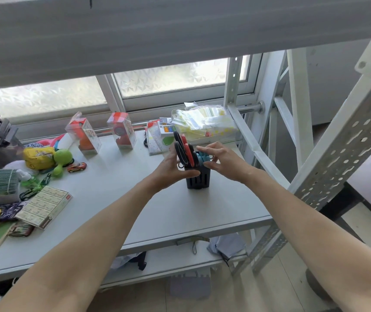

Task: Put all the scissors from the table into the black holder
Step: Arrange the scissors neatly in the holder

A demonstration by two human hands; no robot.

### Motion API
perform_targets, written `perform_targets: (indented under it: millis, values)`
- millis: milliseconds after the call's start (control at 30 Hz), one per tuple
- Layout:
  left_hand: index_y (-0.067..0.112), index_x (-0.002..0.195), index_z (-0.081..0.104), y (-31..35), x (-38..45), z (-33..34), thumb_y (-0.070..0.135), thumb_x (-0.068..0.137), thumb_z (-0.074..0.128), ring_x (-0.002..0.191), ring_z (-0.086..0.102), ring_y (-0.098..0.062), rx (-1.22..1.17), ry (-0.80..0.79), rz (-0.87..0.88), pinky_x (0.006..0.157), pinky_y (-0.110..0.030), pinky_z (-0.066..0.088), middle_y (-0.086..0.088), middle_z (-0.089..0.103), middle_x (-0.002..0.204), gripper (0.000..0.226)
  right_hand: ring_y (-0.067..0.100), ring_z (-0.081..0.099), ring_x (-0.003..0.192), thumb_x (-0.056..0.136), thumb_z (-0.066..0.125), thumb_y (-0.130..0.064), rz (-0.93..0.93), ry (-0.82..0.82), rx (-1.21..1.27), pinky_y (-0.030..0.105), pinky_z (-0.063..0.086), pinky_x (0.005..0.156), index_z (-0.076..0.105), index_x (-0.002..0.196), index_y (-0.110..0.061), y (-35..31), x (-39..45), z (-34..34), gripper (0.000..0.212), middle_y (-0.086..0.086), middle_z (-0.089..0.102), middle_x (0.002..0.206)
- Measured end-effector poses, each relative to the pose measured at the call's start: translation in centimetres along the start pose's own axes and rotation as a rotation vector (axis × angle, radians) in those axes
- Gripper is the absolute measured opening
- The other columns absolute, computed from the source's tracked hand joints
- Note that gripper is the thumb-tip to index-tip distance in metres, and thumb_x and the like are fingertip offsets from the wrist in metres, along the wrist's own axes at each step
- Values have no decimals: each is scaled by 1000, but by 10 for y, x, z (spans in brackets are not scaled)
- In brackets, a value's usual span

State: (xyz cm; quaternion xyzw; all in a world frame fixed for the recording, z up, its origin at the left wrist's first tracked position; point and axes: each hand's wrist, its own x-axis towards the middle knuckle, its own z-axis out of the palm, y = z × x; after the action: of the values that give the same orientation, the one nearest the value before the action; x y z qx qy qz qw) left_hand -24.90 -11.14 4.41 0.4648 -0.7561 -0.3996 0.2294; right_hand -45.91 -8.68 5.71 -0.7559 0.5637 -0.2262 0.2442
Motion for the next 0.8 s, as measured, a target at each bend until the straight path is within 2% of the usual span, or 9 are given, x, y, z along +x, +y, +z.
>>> perform_targets:
  millis: [100,167,233,300,400,500,667,800]
  values:
    - [27,155,23,0,-9,-10,29,79,81,114,60,-11,-142,-38,-70,89,-19,53,12,44,142,96,13,62,97,91,65,-23,38,31,146,27,46,94,28,150,-36,4,-10,3,70,1,43,139]
    - [32,151,31,1,-12,-19,26,84,77,114,62,-13,-238,-76,-121,91,-32,57,12,46,143,81,13,63,100,87,70,-24,98,56,255,24,45,90,17,153,-33,8,-16,8,85,2,39,145]
    - [28,145,47,-1,-13,-24,27,87,73,121,61,-21,-250,-105,-146,98,-45,54,5,52,145,63,16,63,102,84,74,-25,191,31,287,25,46,87,11,155,-27,15,-18,15,94,4,39,148]
    - [24,142,50,-2,-14,-21,27,88,72,120,62,-23,-270,-88,-163,99,-46,54,0,53,145,59,20,63,103,85,73,-24,269,-22,298,29,48,88,9,155,-25,20,-18,24,95,5,41,147]
    - [24,143,46,-1,-11,-14,29,83,77,116,63,-23,-269,-52,-176,95,-42,56,0,54,138,67,21,65,99,87,71,-24,315,-41,376,37,52,93,7,154,-33,23,-17,36,93,2,50,138]
    - [30,130,51,0,-4,-12,26,82,78,116,61,-24,-279,-84,-207,92,-37,56,-5,56,131,55,21,66,97,88,70,-22,330,-19,390,40,51,95,12,154,-30,24,-12,39,88,-6,53,127]
    - [33,124,50,-3,2,-15,22,84,77,100,66,-15,-297,-91,-232,90,-34,57,-4,59,116,49,23,62,102,84,73,-19,313,-33,365,40,49,96,50,135,-22,23,-7,43,56,4,61,125]
    - [29,134,49,-6,4,-8,24,79,81,115,59,-22,-230,-79,-187,90,-38,57,-7,56,128,64,19,62,97,82,74,-21,316,2,388,30,48,85,51,132,-23,23,-7,47,54,0,61,118]
